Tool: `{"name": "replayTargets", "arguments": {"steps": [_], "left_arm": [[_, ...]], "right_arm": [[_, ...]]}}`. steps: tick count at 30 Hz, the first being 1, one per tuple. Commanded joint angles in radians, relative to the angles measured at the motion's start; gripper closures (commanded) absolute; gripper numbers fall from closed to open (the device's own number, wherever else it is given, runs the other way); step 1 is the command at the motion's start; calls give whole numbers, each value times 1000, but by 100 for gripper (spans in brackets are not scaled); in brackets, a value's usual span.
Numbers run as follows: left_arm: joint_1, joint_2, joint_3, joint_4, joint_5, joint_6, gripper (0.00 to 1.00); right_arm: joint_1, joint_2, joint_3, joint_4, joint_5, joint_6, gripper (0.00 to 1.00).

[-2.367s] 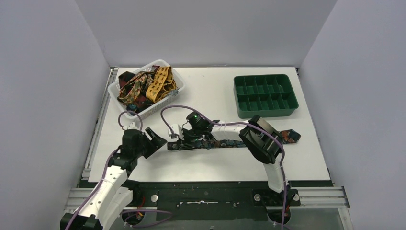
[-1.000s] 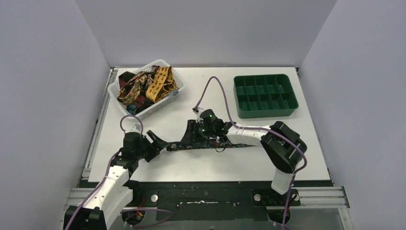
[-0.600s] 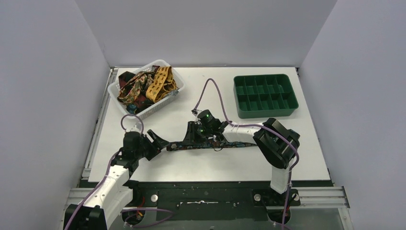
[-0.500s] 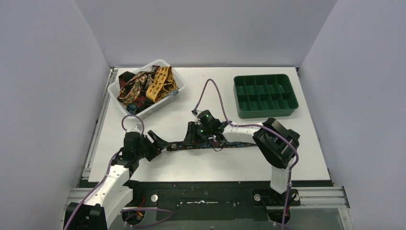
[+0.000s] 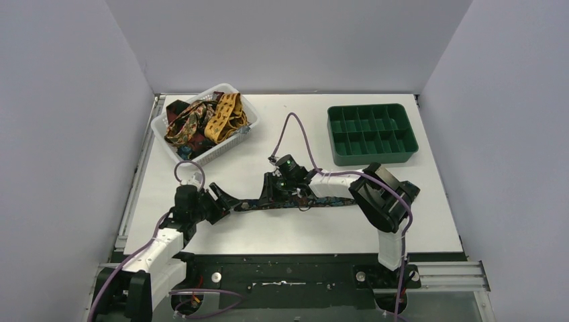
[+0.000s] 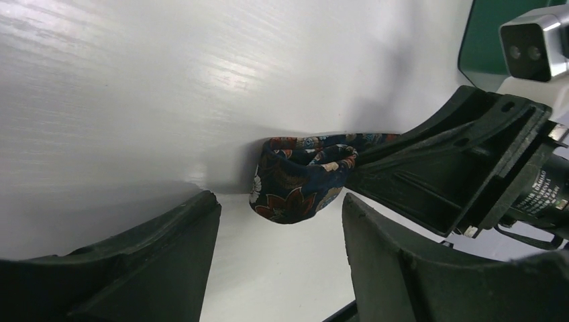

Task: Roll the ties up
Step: Roll the tie at the center of the board.

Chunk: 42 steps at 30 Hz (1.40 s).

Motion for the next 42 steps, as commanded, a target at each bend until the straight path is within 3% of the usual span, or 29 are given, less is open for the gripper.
{"name": "replayTargets", "arguments": {"steps": [1, 7, 29, 39, 42], "left_arm": [[11, -28, -8, 108, 38, 20, 35], [12, -6, -12, 81, 29, 62, 37], [11, 213, -35, 367, 167, 109, 56], [7, 217, -15, 376, 162, 108, 87], [-7, 184, 24, 276, 116, 117, 99]], "right_arm": [[-16, 28, -10, -43, 7, 2, 75], [-20, 31, -1, -64, 20, -2, 78], [-40, 77, 0, -45, -41, 3, 84], [-51, 76, 5, 5, -107, 8, 83], [-51, 63, 29, -7, -128, -6, 79]]}}
